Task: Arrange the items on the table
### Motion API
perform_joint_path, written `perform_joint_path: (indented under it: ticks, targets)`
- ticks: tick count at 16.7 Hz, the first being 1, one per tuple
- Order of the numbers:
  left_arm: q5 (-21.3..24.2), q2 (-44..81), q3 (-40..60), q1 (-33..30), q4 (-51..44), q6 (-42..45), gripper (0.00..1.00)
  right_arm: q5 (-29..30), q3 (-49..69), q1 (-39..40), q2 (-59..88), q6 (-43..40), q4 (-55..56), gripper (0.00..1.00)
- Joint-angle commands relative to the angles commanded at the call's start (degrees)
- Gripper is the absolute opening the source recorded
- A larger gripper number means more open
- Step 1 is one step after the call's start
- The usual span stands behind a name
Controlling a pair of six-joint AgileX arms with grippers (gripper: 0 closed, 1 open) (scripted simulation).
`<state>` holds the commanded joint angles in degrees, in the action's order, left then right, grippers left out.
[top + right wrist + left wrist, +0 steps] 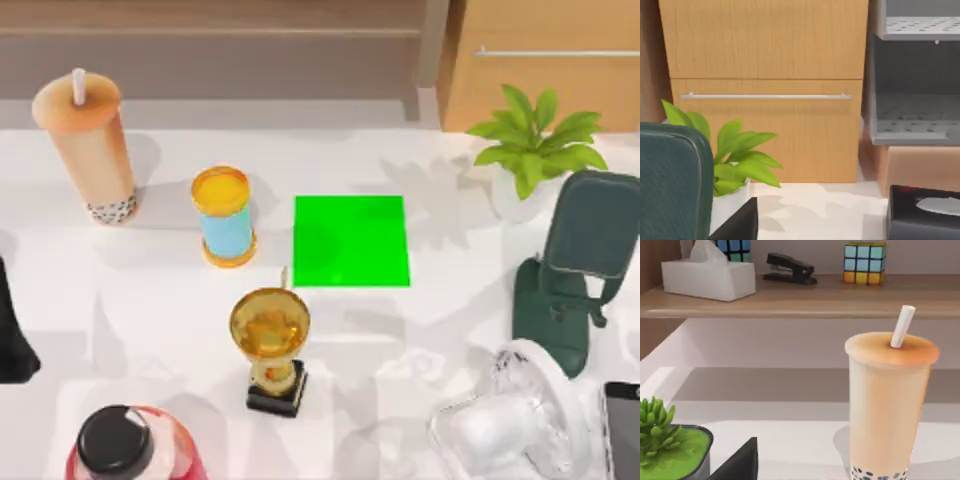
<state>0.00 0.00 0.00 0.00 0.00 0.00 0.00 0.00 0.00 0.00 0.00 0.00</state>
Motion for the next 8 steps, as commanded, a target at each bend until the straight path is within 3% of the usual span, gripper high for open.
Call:
perform_joint_path:
  ticks: [4, 8]
  targets:
    - [0.00, 0.00, 0.00, 0.00, 0.00, 0.00, 1.00, -0.06, 1.75, -0.56, 1.94, 0.45, -1.85, 1.00]
    - [0.00, 0.00, 0.00, 0.00, 0.00, 0.00, 1.00, -0.12, 10.27, -3.58, 12.95, 2.62, -11.27, 1.00]
